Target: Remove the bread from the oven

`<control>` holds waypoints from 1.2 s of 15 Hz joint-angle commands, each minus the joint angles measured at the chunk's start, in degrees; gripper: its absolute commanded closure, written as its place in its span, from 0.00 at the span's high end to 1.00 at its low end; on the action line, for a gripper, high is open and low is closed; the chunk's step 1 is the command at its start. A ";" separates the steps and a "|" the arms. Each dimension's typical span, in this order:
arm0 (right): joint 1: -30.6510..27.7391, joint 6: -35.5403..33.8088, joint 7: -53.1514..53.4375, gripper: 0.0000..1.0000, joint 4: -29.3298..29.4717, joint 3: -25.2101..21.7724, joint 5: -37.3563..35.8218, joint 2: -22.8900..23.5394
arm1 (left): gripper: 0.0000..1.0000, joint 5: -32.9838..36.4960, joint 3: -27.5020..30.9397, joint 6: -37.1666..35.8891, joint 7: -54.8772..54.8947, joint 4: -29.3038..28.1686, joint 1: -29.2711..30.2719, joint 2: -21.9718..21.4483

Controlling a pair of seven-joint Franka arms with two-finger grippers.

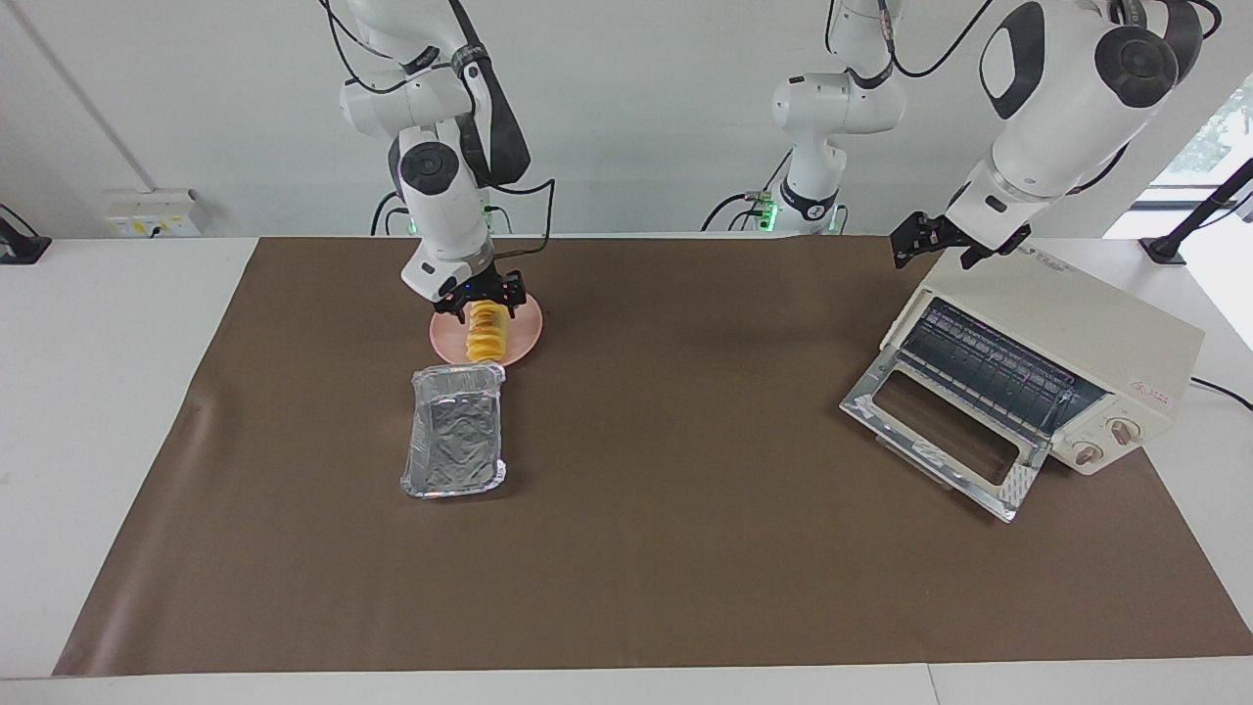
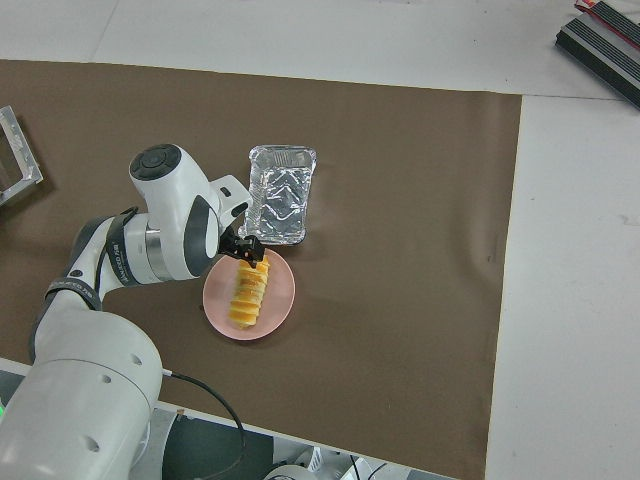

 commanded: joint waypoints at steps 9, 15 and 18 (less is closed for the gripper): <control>-9.58 -28.34 -4.85 1.00 42.70 0.18 -6.41 10.15 | 1.00 1.01 -0.22 0.75 0.39 -0.71 0.34 -1.02; -13.89 -30.10 -5.30 1.00 39.65 0.09 -7.74 9.56 | 1.00 1.01 -0.22 0.75 0.39 -0.71 0.34 -1.02; -14.42 -29.66 -5.21 1.00 39.29 0.00 -7.83 9.37 | 1.00 1.01 -0.22 0.75 0.39 -0.71 0.34 -1.02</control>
